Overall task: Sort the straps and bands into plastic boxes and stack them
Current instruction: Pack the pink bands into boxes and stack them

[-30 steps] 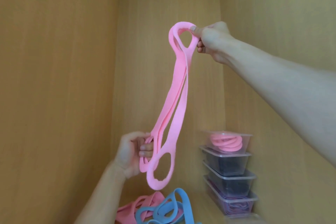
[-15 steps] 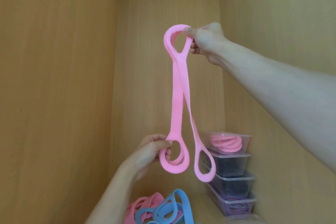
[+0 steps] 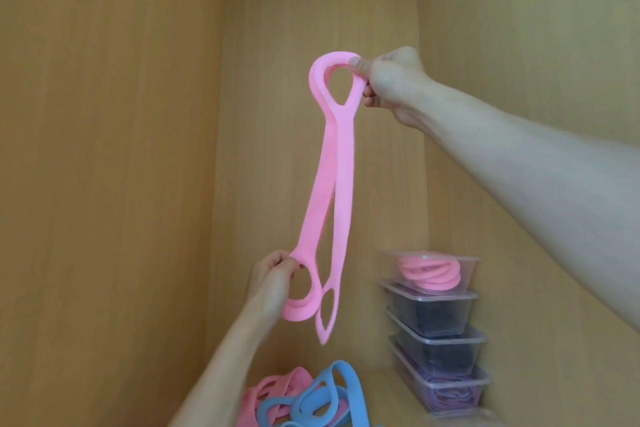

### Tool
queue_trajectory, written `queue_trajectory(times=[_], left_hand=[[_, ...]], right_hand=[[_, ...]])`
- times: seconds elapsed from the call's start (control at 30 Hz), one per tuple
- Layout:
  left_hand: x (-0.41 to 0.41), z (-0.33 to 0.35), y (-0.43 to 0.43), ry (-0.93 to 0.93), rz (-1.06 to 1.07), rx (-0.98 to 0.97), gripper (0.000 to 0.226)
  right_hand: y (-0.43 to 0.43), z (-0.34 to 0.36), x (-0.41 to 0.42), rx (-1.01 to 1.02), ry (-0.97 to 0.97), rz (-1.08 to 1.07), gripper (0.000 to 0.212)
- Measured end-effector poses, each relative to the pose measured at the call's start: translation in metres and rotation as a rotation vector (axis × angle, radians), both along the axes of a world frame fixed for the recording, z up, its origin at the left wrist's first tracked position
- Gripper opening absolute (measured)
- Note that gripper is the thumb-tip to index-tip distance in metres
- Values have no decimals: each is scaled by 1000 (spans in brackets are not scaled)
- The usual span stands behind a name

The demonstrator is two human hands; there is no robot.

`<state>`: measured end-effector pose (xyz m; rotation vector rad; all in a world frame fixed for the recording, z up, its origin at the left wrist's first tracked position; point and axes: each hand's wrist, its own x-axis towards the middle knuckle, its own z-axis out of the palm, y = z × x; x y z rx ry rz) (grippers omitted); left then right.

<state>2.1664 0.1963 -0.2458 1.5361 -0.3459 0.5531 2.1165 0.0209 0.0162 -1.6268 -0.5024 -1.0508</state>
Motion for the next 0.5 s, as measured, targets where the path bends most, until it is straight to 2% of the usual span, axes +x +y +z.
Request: queue_trajectory(times=[0.17, 0.3, 0.4, 0.5], left_hand=[[6, -3, 0, -96, 91, -5, 17], [4, -3, -2, -88, 23, 15, 30], [-5, -4, -17, -47, -169, 6, 39], [-14, -4, -31, 46, -506, -9, 64]], right_hand=[[7, -2, -2, -14, 0, 30, 22], [12, -1, -4, -11, -12, 60, 22], [14, 0, -6, 4, -29, 70, 21], [12, 4, -5, 21, -41, 42, 20]])
